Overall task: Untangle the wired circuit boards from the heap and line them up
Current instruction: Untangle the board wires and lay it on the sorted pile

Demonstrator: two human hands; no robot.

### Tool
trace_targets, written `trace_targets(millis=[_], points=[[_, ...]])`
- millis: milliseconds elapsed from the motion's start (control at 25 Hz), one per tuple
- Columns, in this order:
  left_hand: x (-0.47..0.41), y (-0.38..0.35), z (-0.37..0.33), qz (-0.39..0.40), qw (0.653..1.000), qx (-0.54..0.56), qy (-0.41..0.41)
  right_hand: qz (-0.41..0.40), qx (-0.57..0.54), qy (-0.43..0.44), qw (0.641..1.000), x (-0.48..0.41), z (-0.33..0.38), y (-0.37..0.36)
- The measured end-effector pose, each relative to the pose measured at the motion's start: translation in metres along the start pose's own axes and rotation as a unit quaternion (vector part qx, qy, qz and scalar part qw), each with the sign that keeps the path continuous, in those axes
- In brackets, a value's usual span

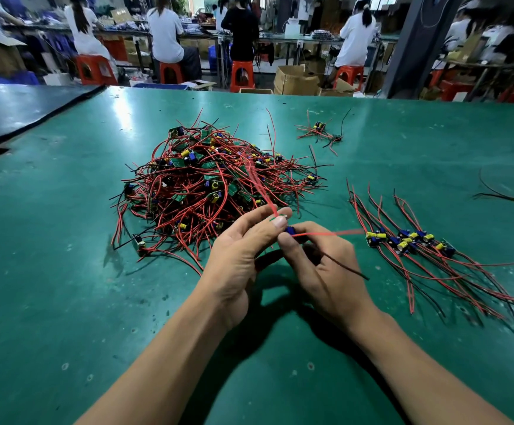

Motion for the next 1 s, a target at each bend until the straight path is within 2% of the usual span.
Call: trace_targets(millis=[120,160,240,480,640,800,1000], points=[[-0.002,0.005,-0.002,-0.018,1.000,-0.001,-0.022,0.006,-0.094,-0.109,0.990,-0.001,-0.004,0.000],[-0.002,0.006,-0.002,-0.024,0.999,0.000,-0.026,0.018,-0.148,-0.157,0.976,-0.002,-0.006,-0.001],[-0.003,0.007,-0.001,-0.034,0.999,0.008,-0.028,0.054,-0.276,-0.246,0.928,-0.002,-0.010,-0.006],[-0.003,0.007,-0.002,0.001,0.998,-0.040,-0.046,0.070,-0.430,-0.300,0.849,-0.011,-0.014,-0.008],[-0.006,0.011,0.005,0.000,0.999,-0.042,0.012,0.139,-0.444,-0.324,0.824,-0.010,-0.017,0.001],[-0.008,0.011,0.009,0.034,0.995,-0.038,0.087,0.204,-0.395,-0.314,0.839,-0.007,-0.015,0.006],[-0.005,0.011,0.016,0.062,0.992,-0.046,0.098,0.201,-0.391,-0.341,0.831,-0.004,-0.015,0.001]])
Point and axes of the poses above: each hand's wrist, its own x-axis away from the middle knuckle, its own y-axis out of the back of the hand, z = x × y, the point moved 4 cm from there along -x, towards the middle knuckle, and after that the axes turned 4 degrees about -y, right-handed, at the moved point
